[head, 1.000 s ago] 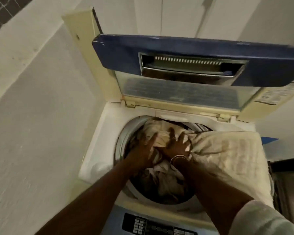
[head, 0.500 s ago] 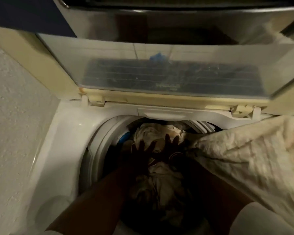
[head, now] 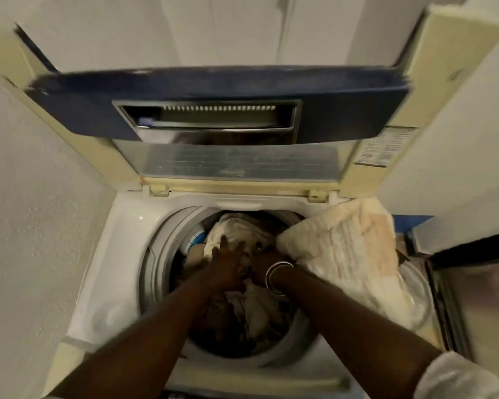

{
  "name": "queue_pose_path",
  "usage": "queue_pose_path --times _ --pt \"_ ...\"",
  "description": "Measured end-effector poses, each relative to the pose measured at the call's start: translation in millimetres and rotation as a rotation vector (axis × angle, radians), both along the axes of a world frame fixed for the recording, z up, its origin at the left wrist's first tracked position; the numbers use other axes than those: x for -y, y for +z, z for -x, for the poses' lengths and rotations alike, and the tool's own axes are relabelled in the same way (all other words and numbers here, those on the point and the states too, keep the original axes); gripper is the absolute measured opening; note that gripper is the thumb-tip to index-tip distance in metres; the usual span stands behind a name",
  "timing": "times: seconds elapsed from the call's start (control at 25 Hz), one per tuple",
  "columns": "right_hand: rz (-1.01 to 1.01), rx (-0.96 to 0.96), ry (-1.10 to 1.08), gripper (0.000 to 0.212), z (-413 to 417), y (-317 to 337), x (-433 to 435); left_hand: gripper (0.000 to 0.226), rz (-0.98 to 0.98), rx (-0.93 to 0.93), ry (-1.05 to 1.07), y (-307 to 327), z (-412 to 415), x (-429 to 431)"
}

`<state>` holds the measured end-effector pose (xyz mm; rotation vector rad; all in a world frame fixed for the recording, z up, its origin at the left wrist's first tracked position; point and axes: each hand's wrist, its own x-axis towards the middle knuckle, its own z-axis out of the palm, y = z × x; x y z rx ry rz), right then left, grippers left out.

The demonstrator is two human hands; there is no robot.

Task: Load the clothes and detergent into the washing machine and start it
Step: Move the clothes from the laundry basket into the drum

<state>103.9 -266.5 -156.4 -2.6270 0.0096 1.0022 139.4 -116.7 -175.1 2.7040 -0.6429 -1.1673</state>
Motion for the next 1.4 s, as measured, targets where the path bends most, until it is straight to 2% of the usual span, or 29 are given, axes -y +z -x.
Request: queue_pose_path --times 0.08,0.2,0.28,0.4,0.44,0.52,0.6,0.68,0.72,0.8,0.88,1.04,1.12,1.2,1.24,1.32,1.36,1.4 --pt "0.004 0.164 0.055 0.051 21 51 15 0.110 0.144 0.019 0.090 55 16 25" --pt "0.196 0.450 0.153 0.042 54 118 51 0.133 0.439 0.018 0.088 105 46 67" --pt "0.257 0.600 0.149 0.050 81 137 85 0.141 0.566 0.030 0.100 116 68 94" --pt "0.156 0.750 -0.106 0.077 123 139 134 0.136 0.684 0.125 0.026 135 89 138" --pt "0.060 0.723 -0.272 0.090 137 135 152 0.132 0.678 0.136 -0.024 140 93 152" --pt "-0.293 0.568 -0.586 0.113 156 124 178 0.123 0.613 0.147 -0.122 143 94 168" --pt "-0.512 0.370 -0.691 0.118 166 119 193 0.106 0.539 0.176 -0.125 145 93 171" --pt "-0.534 0.259 -0.669 0.097 174 124 194 0.080 0.543 0.238 -0.105 148 98 169" --pt "-0.500 0.309 -0.666 0.077 175 125 191 0.066 0.580 0.291 -0.112 149 102 166" --pt "-0.456 0.529 -0.679 0.041 176 130 180 0.040 0.658 0.375 -0.106 152 108 159" --pt "-0.476 0.696 -0.625 0.030 170 141 161 0.027 0.709 0.450 -0.049 159 108 144" --pt "-0.529 0.718 -0.515 0.036 123 161 107 0.031 0.784 0.553 0.172 177 83 85" --pt "-0.584 0.749 -0.471 0.029 91 161 71 0.031 0.766 0.601 0.268 180 67 45" --pt "-0.688 0.715 -0.441 0.023 59 145 29 0.035 0.706 0.642 0.351 174 53 3" --pt "-0.677 0.681 -0.415 0.026 44 129 9 0.038 0.646 0.632 0.381 169 47 -15" --pt "-0.447 0.545 -0.278 0.052 21 87 -25 0.046 0.461 0.529 0.357 141 35 -53" --pt "-0.297 0.394 -0.207 0.073 15 66 -37 0.059 0.327 0.454 0.284 119 30 -68" --pt "-0.182 0.229 -0.165 0.095 13 43 -42 0.081 0.196 0.371 0.174 96 26 -79"
